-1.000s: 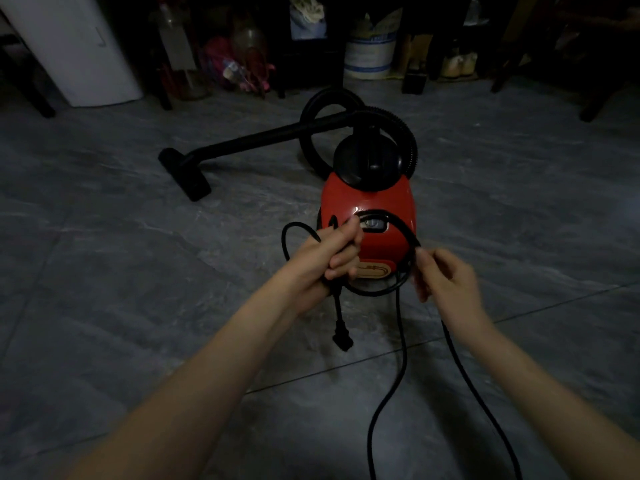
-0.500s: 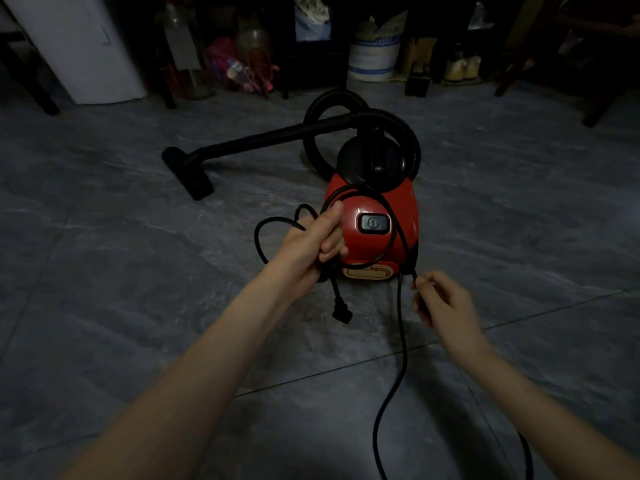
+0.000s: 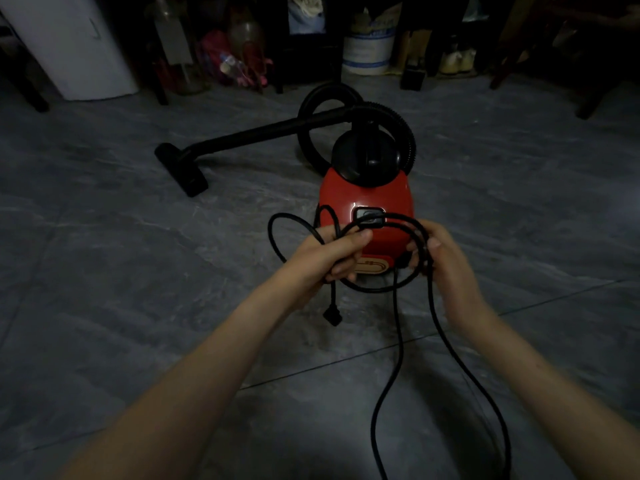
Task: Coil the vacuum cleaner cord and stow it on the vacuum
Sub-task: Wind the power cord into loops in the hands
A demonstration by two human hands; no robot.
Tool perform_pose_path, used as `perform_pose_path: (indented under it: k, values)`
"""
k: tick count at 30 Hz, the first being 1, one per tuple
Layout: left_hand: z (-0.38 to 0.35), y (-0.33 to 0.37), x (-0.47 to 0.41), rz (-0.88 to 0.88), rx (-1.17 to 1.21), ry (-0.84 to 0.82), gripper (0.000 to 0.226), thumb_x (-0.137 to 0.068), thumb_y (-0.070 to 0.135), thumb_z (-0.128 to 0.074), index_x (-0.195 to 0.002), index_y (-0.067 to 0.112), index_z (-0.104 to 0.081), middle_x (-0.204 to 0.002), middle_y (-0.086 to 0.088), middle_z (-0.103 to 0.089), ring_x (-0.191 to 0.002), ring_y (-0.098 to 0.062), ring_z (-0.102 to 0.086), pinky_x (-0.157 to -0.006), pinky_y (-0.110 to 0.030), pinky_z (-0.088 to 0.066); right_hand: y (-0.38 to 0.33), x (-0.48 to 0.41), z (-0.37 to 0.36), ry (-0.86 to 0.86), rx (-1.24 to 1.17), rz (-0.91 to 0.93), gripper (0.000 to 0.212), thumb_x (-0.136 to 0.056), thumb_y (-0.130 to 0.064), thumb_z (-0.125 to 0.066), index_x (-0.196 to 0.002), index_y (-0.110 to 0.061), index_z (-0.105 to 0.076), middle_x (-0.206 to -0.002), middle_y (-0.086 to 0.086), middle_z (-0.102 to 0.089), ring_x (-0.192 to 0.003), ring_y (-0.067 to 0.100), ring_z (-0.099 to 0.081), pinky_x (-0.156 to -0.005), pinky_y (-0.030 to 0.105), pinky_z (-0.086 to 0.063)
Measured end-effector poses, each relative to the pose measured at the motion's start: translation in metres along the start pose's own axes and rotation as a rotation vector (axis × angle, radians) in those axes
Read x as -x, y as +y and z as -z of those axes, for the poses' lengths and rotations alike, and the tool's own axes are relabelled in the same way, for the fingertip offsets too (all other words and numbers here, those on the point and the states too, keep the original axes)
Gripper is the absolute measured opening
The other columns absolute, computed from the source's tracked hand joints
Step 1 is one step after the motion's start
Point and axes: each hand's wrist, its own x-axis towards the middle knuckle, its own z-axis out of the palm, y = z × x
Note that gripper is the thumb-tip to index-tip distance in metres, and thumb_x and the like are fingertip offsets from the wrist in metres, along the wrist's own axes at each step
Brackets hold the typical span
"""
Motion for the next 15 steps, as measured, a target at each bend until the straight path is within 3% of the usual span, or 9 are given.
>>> perform_pose_path:
  k: [3,5,10,12,15]
  values:
    - [0.001,0.001,-0.004,-0.011,0.013,0.114,0.032,-0.093,0.028,-0.055,-0.065,0.012,-0.05,-0.039,0.006,-0.032,-0.035,-0.007,-0.027,-0.051,-0.022,-0.041,-0.001,0.005,-0.001,0.004,0.061,0.115,0.03,-0.097,-0.033,-0.041,-0.115,-0.017,-0.058,-0.105,0.003,-0.064,-0.096,0.014,-0.061,-0.08,0.025,-0.049]
    - [-0.001,0.001,-0.003,-0.009,0.044,0.083,0.032,-0.094,0.023,-0.054,-0.065,0.011,-0.049,-0.038,0.007,-0.031,-0.034,-0.007,-0.026,-0.049,-0.021,-0.041,-0.001,0.003,-0.003,-0.001,0.145,0.115,0.024,-0.102,-0.026,-0.041,-0.113,-0.014,-0.059,-0.104,0.003,-0.064,-0.097,0.017,-0.061,-0.082,0.029,-0.049]
    - [-0.007,0.005,0.004,0.094,0.277,-0.265,0.028,-0.083,0.017,-0.057,-0.06,0.01,-0.043,-0.033,0.009,-0.028,-0.028,-0.003,-0.021,-0.043,-0.02,-0.036,-0.003,-0.009,-0.005,-0.011,-0.026,-0.019,0.016,-0.1,-0.011,-0.046,-0.098,-0.011,-0.061,-0.086,-0.006,-0.064,-0.081,0.006,-0.059,-0.074,0.021,-0.047]
    - [-0.01,0.01,0.005,0.142,0.319,-0.416,0.027,-0.079,0.017,-0.058,-0.056,0.013,-0.045,-0.032,0.01,-0.03,-0.028,-0.002,-0.023,-0.043,-0.019,-0.036,-0.002,-0.011,-0.006,-0.049,-0.082,-0.042,0.016,-0.098,-0.014,-0.049,-0.105,-0.006,-0.06,-0.093,0.001,-0.065,-0.087,0.011,-0.061,-0.076,0.024,-0.05]
    - [-0.014,0.016,0.005,0.15,0.339,-0.598,0.028,-0.077,0.021,-0.066,-0.055,0.015,-0.05,-0.033,0.012,-0.035,-0.029,0.0,-0.028,-0.042,-0.017,-0.037,-0.002,-0.011,-0.009,-0.096,-0.168,-0.078,0.035,-0.095,-0.023,-0.051,-0.122,-0.001,-0.053,-0.113,0.017,-0.062,-0.1,0.021,-0.064,-0.085,0.03,-0.053]
